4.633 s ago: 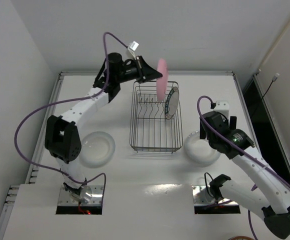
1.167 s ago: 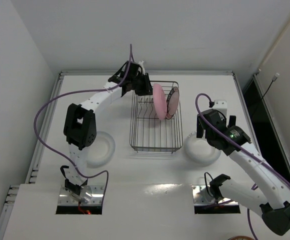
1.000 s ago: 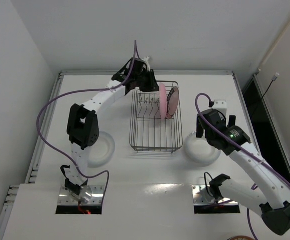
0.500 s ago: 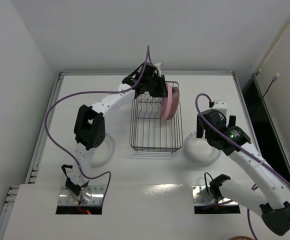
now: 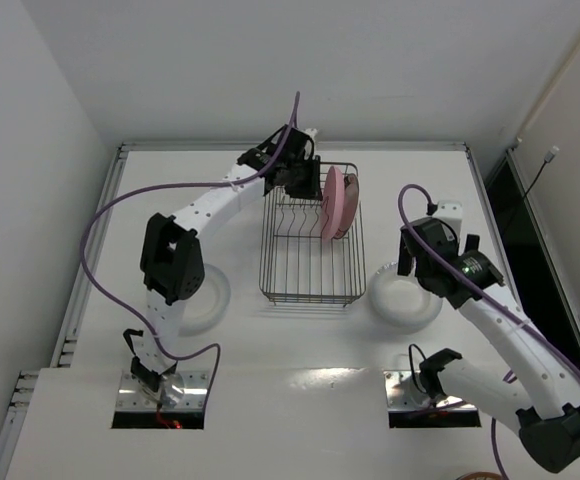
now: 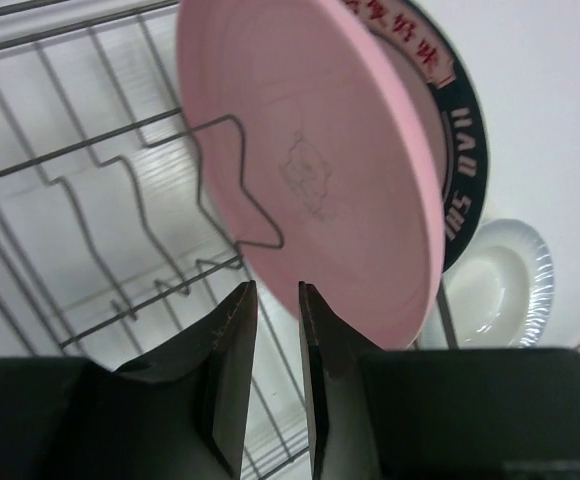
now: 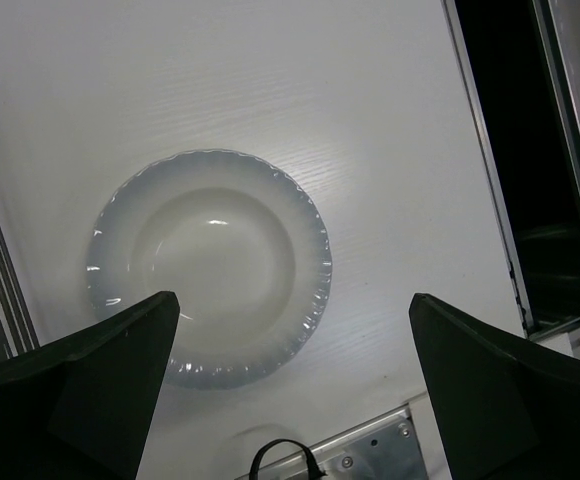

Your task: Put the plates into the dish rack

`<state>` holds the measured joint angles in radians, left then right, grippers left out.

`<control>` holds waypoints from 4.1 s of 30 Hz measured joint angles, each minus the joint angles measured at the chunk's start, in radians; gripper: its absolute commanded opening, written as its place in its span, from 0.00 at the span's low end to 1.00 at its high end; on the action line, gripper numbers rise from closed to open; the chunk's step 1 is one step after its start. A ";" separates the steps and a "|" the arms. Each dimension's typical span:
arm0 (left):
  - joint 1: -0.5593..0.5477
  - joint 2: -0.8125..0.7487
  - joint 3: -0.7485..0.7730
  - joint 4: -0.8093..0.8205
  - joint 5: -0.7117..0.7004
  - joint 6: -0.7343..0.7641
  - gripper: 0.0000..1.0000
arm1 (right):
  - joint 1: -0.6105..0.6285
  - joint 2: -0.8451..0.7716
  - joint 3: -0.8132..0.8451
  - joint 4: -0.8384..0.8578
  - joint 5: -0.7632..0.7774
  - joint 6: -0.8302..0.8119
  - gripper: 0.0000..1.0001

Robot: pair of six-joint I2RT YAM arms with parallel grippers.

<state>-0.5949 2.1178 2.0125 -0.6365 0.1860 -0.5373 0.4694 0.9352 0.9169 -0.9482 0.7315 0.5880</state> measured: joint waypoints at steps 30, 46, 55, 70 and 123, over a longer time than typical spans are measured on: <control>0.188 -0.386 -0.416 -0.043 -0.026 0.192 0.22 | -0.871 0.384 -0.277 0.209 -0.939 -0.091 0.96; 0.198 -0.431 -0.432 -0.011 -0.050 0.193 0.22 | -0.917 0.616 -0.293 0.404 -1.291 -0.068 0.00; 0.198 -0.431 -0.432 -0.010 -0.047 0.193 0.25 | -0.974 0.462 -0.290 0.422 -1.313 -0.068 0.00; 0.198 -0.445 -0.447 -0.005 -0.135 0.189 0.25 | -0.971 0.178 -0.288 0.414 -1.275 -0.062 0.00; 0.239 -0.621 -0.496 0.017 -0.353 0.154 0.31 | 0.171 1.026 1.205 -0.050 -0.080 -0.006 0.00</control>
<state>-0.3561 1.4967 1.5166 -0.6197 -0.1673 -0.3832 0.6403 1.9610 2.1223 -0.9977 0.6514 0.5819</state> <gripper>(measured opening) 0.306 0.022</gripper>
